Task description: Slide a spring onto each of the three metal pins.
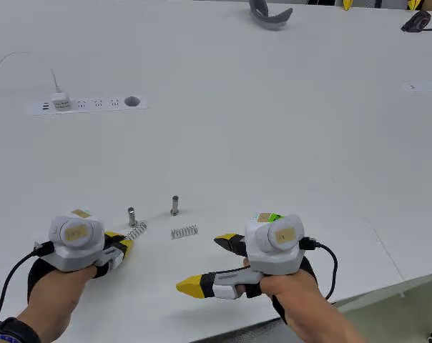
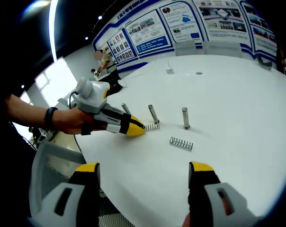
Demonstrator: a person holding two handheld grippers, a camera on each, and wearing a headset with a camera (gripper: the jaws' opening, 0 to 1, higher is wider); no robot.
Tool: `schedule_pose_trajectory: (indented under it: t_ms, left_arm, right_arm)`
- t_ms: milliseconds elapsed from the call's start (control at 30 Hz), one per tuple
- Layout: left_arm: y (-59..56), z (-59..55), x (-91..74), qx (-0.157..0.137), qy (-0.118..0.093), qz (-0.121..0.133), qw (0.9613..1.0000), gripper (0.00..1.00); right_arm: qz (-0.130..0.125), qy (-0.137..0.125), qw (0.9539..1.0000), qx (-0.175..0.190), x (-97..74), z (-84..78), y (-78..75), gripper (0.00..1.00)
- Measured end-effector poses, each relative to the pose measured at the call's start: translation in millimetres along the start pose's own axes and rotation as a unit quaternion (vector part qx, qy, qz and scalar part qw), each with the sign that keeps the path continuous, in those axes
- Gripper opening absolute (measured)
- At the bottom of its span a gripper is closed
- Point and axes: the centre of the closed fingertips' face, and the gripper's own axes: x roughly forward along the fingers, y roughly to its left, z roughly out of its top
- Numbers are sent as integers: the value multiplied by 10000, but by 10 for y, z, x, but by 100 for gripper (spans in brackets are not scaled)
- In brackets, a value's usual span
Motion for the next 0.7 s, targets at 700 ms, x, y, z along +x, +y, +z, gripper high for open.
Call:
schedule_pose_trajectory:
  t_ms: [700]
  left_arm:
    - [19,-89,-55,102,6,60,9999,17]
  right_arm:
    - [99,100,9999,-58,-1,-42,108,76]
